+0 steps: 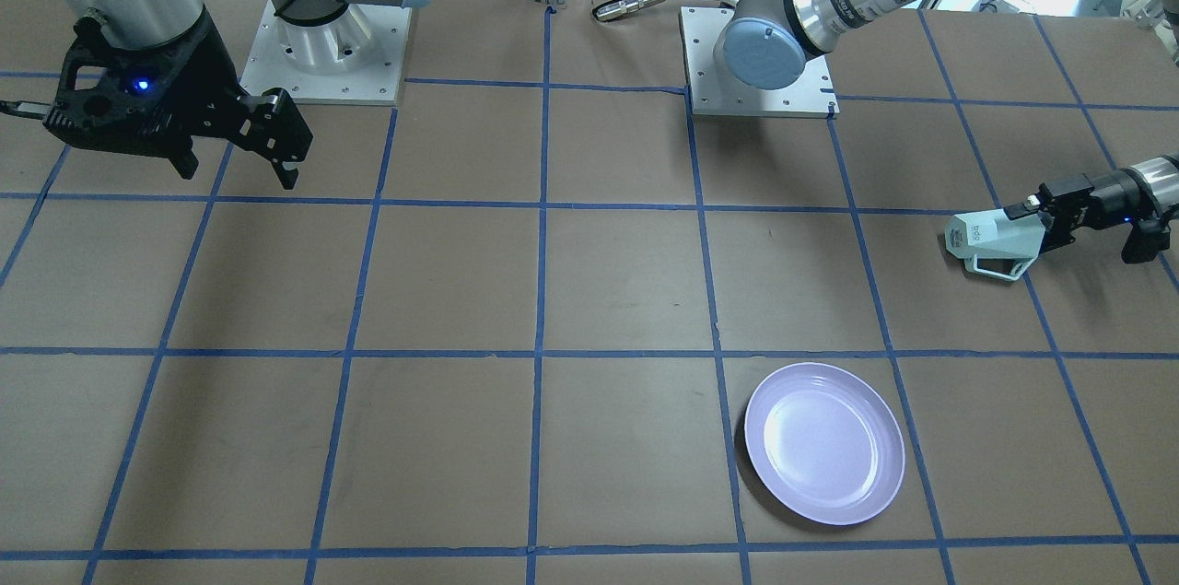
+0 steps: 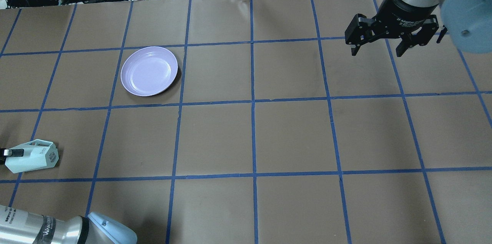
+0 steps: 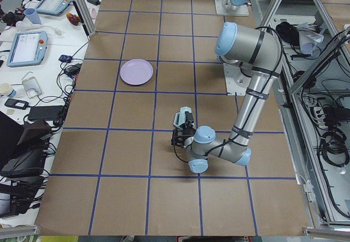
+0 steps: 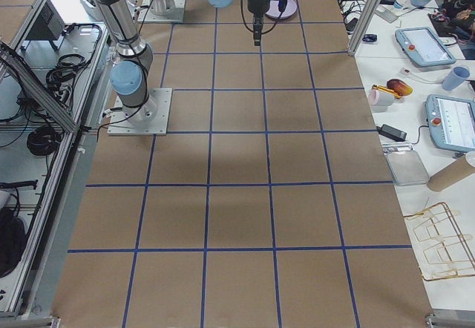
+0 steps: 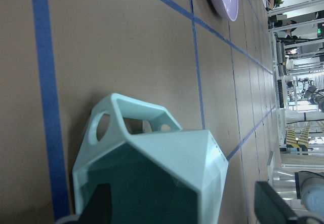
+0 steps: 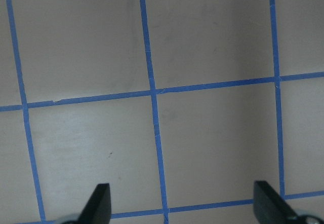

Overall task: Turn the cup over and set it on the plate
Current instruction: 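Lift the mug with the left gripper and rotate it upright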

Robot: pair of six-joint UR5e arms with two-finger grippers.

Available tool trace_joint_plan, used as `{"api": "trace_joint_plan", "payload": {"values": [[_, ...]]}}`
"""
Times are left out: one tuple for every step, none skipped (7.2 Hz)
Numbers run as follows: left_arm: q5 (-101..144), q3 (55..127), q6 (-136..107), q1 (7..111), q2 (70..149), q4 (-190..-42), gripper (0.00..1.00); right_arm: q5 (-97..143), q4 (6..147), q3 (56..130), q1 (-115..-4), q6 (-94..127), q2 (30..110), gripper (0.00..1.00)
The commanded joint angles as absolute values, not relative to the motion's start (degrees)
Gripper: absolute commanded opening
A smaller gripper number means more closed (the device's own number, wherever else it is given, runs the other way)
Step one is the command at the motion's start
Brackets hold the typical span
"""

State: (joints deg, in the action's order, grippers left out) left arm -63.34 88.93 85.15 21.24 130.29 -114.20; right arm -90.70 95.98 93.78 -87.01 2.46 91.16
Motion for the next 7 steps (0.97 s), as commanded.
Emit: {"api": "trace_joint_plan", "payload": {"values": [[-63.11, 88.86, 85.95, 21.8, 130.34, -116.72, 1.0, -90.62, 95.98, 93.78, -87.01, 2.46, 91.14, 1.0], [-63.11, 88.86, 86.13, 21.88, 130.43, -116.81, 1.0, -90.7, 95.98, 93.78, -87.01, 2.46, 91.14, 1.0], [-63.02, 88.94, 86.31, 21.88, 130.43, -116.81, 1.0, -90.7, 95.98, 93.78, -87.01, 2.46, 91.14, 1.0], [-62.93, 88.86, 86.4, 21.88, 130.43, -116.72, 1.0, -90.62, 95.98, 93.78, -87.01, 2.46, 91.14, 1.0], [-62.67, 88.86, 87.01, 21.88, 130.43, -116.46, 0.86, -90.62, 95.98, 93.78, -87.01, 2.46, 91.14, 1.0], [-61.8, 88.94, 88.4, 21.88, 130.52, -116.28, 0.55, -90.7, 95.98, 93.78, -87.01, 2.46, 91.23, 1.0], [-61.61, 88.86, 88.42, 21.88, 130.52, -116.28, 0.35, -90.7, 95.98, 93.78, -87.01, 2.46, 91.23, 1.0]]}}
